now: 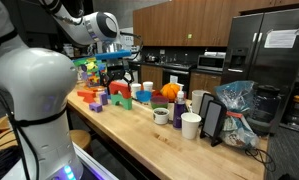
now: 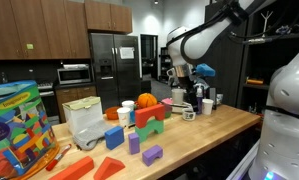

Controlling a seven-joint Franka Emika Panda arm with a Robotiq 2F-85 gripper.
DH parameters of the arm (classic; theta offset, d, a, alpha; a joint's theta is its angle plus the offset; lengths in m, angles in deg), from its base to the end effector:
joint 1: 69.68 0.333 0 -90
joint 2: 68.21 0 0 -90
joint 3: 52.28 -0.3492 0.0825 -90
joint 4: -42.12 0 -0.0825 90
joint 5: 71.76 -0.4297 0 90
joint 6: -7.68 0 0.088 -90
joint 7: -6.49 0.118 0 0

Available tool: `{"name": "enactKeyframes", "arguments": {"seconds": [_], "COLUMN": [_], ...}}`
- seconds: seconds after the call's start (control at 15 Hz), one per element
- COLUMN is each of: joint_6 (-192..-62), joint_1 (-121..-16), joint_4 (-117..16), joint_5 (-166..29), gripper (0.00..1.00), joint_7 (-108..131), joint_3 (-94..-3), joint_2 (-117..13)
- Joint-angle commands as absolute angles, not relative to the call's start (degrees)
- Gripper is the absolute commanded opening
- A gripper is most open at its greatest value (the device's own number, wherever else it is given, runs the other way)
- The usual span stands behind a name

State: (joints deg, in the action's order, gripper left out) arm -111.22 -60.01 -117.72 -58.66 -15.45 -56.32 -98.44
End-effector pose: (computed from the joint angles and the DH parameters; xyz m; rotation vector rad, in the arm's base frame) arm 0.3387 0.0651 0.3349 2.7201 1.0539 -0.3027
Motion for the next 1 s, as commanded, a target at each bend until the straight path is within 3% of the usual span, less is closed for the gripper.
{"name": "enactKeyframes", "arguments": {"seconds": [0.0,0.53,0.93], "joint_6": [-111.02,-114.29,-120.02], "joint_1": [-59.56,-53.45,-49.17], "joint_4": [-117.64,-117.66,-117.63], "joint_5": [-58.46,-65.27,-71.82], "gripper": [1.00,1.00,1.00], "joint_7": [-15.26,-34.42,-47.10], "joint_3": [-55.89,-51.94,-54.38], "joint_2": [-98.44,-93.38,-88.30]}}
